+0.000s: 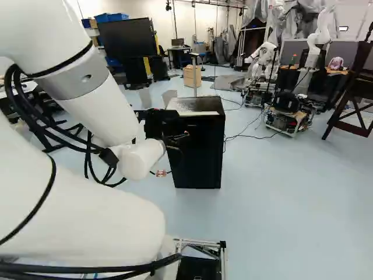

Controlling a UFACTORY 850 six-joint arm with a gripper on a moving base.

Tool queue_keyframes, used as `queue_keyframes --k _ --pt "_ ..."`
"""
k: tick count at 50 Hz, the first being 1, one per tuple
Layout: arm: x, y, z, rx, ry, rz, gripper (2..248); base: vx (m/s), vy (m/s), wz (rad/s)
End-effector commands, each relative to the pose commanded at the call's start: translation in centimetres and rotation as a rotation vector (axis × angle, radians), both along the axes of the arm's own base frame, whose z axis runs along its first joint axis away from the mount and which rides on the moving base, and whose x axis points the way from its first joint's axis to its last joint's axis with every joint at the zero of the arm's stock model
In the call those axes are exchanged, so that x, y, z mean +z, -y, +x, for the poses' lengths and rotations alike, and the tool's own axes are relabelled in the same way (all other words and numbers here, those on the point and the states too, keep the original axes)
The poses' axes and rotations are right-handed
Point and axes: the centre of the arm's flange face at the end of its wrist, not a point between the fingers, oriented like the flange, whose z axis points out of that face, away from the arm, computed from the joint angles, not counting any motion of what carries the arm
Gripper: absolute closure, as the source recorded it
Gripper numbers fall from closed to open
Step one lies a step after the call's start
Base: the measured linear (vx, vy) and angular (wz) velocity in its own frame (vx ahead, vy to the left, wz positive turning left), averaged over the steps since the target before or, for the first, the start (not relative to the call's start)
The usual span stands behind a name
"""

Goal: Grab a drink from the fridge

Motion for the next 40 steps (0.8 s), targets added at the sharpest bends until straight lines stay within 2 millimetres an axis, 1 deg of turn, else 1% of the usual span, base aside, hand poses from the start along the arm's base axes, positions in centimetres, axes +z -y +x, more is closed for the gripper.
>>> queue_keyframes --k 16,27,40 --pt "0.00 0.00 0.00 0.000 0.000 0.000 3 0.085 0.006 -0.017" --pt "0.00 0.00 0.00 0.000 0.000 0.000 3 0.043 0.016 -0.019" --pt "0.00 0.00 0.00 0.000 0.000 0.000 3 0.041 0.047 -0.023"
